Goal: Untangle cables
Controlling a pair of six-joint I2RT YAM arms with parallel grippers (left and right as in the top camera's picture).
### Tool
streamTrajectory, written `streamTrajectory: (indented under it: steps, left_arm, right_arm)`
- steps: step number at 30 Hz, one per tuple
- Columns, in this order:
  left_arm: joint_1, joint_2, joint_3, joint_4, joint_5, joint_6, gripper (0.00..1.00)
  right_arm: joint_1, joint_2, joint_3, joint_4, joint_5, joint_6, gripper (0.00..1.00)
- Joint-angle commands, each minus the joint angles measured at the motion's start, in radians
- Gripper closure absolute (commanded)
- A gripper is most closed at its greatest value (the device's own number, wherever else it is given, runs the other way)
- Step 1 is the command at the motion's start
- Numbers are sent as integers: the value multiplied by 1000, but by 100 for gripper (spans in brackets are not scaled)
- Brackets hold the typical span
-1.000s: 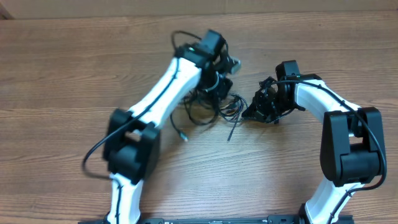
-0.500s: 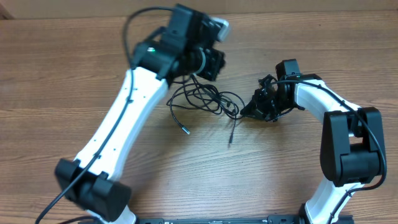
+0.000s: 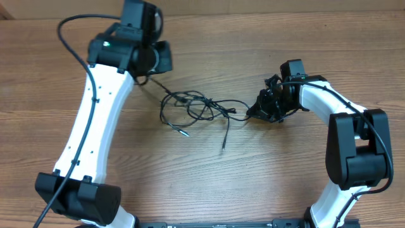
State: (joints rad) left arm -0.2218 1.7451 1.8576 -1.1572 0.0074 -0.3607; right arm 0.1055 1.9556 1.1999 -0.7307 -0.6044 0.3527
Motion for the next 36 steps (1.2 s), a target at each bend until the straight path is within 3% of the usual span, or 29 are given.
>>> streamTrajectory:
  steps: [1, 3, 6, 11, 15, 22, 25, 26, 28, 32, 36]
  left_arm:
    - [42, 4, 11, -29, -17, 11, 65]
    - [51, 9, 11, -44, 69, 71, 40]
    - [51, 19, 11, -58, 143, 171, 25]
    - [24, 63, 11, -60, 293, 350, 35]
    - [-21, 128, 11, -75, 482, 535, 34]
    - [-153, 277, 11, -111, 574, 727, 28]
    - [-217, 332, 11, -109, 576, 766, 23]
    - [-237, 349, 11, -98, 570, 765, 16]
    - [-264, 375, 11, -68, 558, 746, 11]
    - [-302, 417, 11, -10, 554, 726, 16]
    - [-318, 455, 10, 36, 437, 693, 22]
  right_arm:
    - [-5, 3, -3, 10, 53, 14, 96]
    - [-1, 3, -3, 12, 53, 14, 96]
    - [1, 3, -3, 12, 53, 14, 96]
    - [1, 3, -3, 11, 53, 14, 96]
    - [1, 3, -3, 11, 53, 14, 96]
    - [1, 3, -3, 8, 53, 14, 96]
    - [1, 3, -3, 8, 53, 14, 96]
    - [1, 3, -3, 8, 53, 14, 95]
    - [1, 3, -3, 8, 53, 14, 96]
    - [1, 3, -3, 8, 53, 14, 96]
    - [1, 3, -3, 8, 53, 14, 95]
